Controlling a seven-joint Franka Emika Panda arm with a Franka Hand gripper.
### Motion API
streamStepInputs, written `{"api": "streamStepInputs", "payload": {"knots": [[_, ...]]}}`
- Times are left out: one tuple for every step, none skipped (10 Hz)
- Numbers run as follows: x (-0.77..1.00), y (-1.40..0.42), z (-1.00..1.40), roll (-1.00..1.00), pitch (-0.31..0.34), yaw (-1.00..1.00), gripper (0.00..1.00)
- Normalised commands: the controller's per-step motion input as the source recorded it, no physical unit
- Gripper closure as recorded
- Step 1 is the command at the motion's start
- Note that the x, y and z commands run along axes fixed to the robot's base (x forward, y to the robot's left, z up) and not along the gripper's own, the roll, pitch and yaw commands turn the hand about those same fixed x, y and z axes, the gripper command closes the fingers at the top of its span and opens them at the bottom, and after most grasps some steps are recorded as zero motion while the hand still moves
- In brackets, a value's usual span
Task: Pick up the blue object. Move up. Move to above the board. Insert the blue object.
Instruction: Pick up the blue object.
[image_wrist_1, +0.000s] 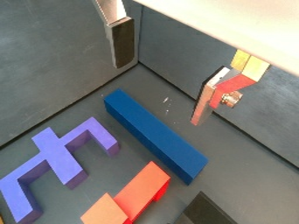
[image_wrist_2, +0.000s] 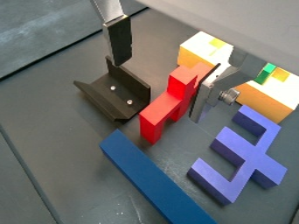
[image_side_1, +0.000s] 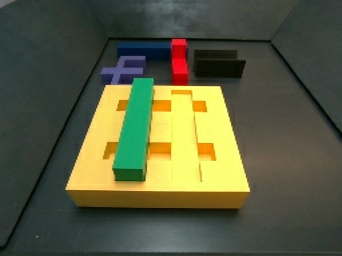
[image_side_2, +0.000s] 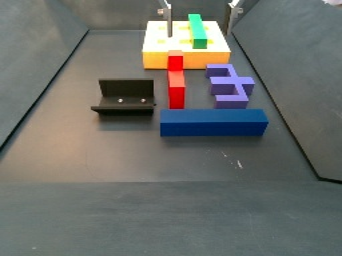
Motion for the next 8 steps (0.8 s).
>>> {"api": "streamStepInputs", "payload": {"knots": [[0.0, 0.0, 0.0, 0.0, 0.0, -0.03, 0.0], [0.0, 0.0, -0.03, -0.08, 0.0, -0.23, 0.0], [0.0, 0.0, 0.0, -0.14, 0.0, -0.55, 0.0], [0.0, 0.0, 0.0, -0.17, -0.029, -0.78, 0.0], [0.02, 0.0, 0.0, -0.14, -0.01, -0.91, 0.0], [0.06, 0.0, 0.0, -0.12, -0.004, -0.98, 0.0], [0.04, 0.0, -0.01, -0.1, 0.0, -1.0, 0.0], [0.04, 0.0, -0.12, -0.08, 0.0, -1.0, 0.0]]}}
